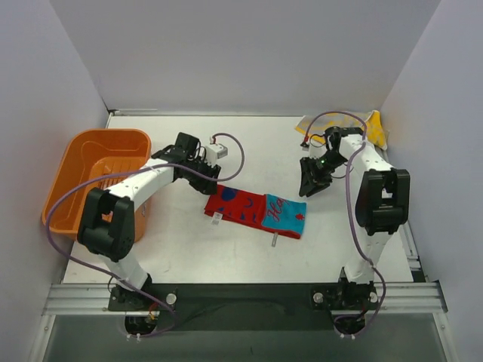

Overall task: Roll the towels
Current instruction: Fold the towel

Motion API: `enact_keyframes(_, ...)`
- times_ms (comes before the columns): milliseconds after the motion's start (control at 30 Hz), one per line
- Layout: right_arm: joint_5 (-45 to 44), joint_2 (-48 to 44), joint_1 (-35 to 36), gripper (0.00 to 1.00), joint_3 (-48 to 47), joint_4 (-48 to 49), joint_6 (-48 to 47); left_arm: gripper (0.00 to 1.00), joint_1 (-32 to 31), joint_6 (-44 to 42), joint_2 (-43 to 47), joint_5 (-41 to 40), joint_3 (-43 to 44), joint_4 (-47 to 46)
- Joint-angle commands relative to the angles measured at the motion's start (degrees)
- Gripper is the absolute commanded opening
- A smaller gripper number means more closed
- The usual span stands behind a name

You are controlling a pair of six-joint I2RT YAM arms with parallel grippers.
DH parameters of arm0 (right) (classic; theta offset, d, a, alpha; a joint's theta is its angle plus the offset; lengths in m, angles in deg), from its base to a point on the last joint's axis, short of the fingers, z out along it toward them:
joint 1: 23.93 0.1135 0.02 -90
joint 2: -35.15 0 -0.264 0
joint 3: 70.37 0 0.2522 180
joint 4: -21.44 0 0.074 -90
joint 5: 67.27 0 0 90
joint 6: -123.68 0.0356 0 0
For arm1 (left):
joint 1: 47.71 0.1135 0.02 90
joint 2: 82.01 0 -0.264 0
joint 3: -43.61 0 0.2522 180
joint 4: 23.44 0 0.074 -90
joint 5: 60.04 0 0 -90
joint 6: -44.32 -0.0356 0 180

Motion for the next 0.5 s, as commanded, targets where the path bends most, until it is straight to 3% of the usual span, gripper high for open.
enact_keyframes(0, -4.4, 3.3, 1.3, 0.32, -2.0, -4.0, -2.5, 0.45, -3.3, -1.1, 5.2, 3.2, -5.8, 0.2)
enact_keyframes(233, -5.3, 7.6, 1.1, 0.29, 0.4, -3.3, -2.8, 0.38, -8.8, 3.1, 0.2, 3.4, -6.4, 0.6)
enact_keyframes(467, -3.3, 6.3, 1.7, 0.21, 6.9, -2.7, -2.4, 0.34, -8.5, 4.1, -9.8, -2.2, 0.6, -0.9)
